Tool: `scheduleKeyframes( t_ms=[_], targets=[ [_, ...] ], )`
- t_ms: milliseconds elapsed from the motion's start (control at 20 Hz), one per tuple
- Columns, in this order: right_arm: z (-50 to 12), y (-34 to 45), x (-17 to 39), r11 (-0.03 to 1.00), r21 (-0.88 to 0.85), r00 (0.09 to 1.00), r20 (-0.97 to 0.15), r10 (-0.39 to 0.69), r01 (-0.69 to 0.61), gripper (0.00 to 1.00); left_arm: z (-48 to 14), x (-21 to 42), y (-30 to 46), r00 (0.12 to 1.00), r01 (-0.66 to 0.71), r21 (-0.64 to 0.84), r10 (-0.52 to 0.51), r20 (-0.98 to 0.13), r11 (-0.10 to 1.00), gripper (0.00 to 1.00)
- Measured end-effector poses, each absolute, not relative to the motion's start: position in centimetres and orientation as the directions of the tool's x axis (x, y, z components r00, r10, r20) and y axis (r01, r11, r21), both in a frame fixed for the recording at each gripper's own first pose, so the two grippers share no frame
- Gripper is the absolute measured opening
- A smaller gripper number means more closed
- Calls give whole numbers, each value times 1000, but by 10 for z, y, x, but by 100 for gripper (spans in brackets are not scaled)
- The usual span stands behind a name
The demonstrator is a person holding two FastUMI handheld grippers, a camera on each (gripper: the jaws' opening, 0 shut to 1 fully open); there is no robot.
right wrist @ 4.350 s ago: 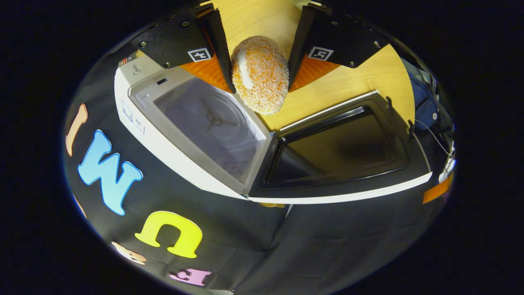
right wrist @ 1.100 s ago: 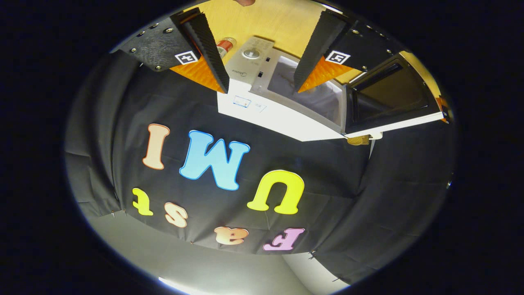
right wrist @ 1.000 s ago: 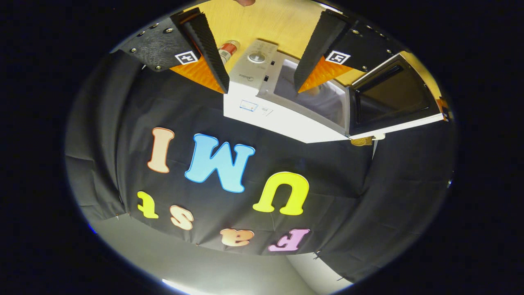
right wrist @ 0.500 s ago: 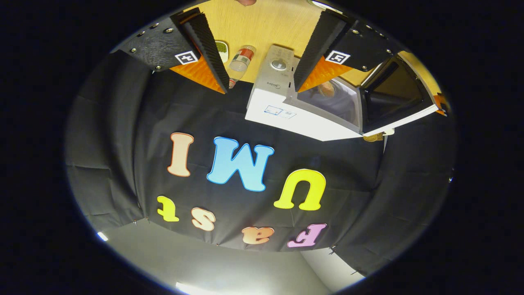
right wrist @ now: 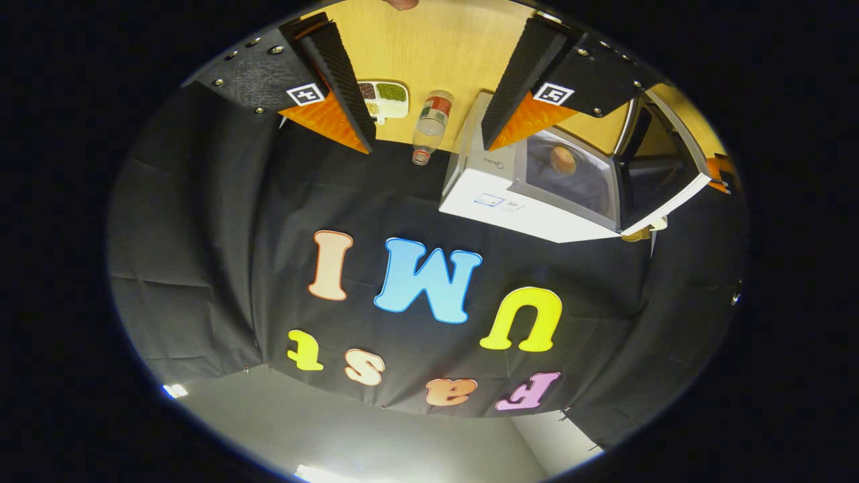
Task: Open the microwave oven with the left hand, put the food in, and close the microwave oven.
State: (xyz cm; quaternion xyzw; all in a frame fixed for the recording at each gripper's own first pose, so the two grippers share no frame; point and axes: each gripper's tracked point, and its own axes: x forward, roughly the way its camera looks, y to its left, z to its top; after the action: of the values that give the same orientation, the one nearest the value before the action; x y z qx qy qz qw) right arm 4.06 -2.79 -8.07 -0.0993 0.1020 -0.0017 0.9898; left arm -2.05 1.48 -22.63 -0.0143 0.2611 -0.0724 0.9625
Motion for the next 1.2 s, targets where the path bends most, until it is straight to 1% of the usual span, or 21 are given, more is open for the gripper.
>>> scheduleKeyframes(
  t_ms=[600,700,800,1200],
  targets=[
    [-72,-85,8,976,-171,967,-192,-166,133,97,-215,21,-64,827,316,-79,-316,-465,945,8],
    [-70,-100,-9,971,-171,961,-192,-197,164,97,-215,30,-78,820,345,-85,-344,-457,935,7],
    [-70,-108,-15,965,-175,954,-194,-228,195,97,-214,35,-91,812,372,-84,-368,-454,924,7],
    [-71,-145,-33,937,-186,923,-199,-329,294,97,-223,60,-130,776,430,-116,-432,-459,895,7]
  ],
)
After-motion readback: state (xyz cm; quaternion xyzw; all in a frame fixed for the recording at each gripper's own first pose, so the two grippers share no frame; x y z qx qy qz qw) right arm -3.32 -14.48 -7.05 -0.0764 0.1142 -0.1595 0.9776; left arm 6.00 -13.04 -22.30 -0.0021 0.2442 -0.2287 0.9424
